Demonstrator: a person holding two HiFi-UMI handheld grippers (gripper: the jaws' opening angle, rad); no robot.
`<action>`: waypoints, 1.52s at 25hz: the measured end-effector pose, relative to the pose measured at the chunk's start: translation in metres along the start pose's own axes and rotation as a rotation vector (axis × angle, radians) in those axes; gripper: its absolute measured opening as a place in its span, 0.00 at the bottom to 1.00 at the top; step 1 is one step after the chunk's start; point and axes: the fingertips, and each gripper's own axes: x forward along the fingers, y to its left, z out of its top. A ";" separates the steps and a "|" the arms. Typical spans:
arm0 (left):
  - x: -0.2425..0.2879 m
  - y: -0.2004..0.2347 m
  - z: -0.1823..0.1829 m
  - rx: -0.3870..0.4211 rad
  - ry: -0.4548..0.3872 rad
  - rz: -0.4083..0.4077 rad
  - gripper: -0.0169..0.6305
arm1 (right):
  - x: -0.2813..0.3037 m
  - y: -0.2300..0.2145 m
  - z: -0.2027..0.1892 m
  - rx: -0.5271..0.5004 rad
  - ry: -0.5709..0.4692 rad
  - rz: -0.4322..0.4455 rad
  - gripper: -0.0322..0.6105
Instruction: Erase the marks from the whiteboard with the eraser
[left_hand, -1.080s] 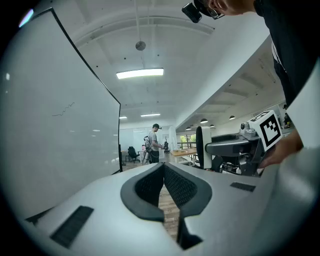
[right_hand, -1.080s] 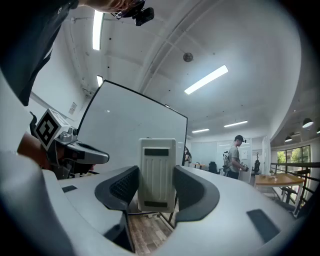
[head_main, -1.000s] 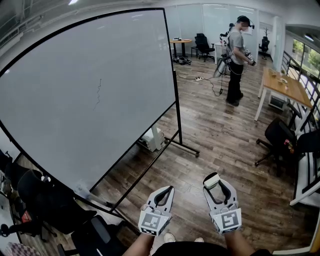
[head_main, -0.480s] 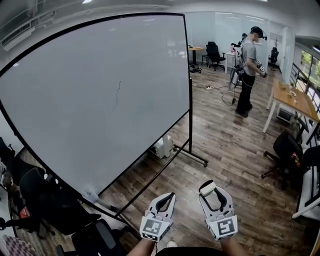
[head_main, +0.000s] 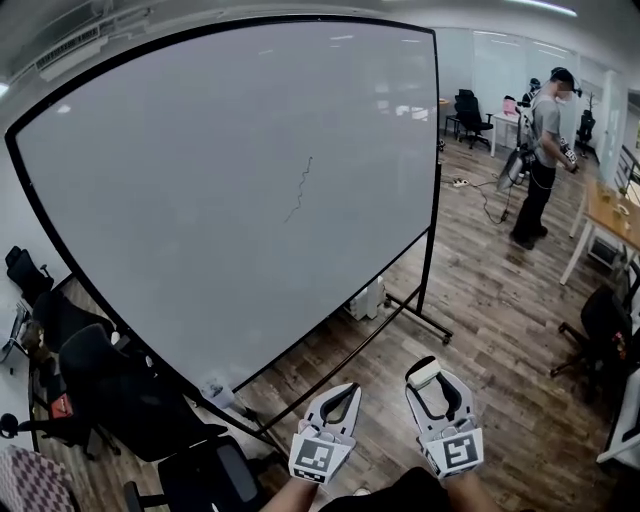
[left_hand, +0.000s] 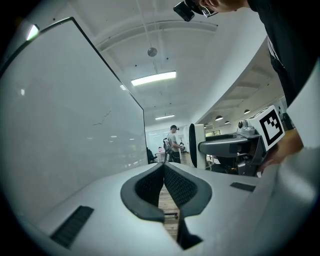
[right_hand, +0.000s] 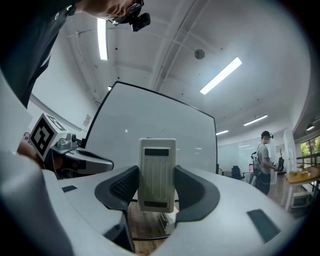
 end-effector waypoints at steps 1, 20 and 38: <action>-0.001 0.011 0.001 0.014 -0.004 0.026 0.05 | 0.009 0.005 0.000 -0.007 0.000 0.014 0.43; 0.056 0.123 -0.010 0.033 0.041 0.301 0.06 | 0.162 -0.015 0.001 0.067 -0.059 0.299 0.43; 0.066 0.181 -0.009 0.013 0.081 0.717 0.05 | 0.259 -0.056 0.010 0.009 -0.127 0.558 0.43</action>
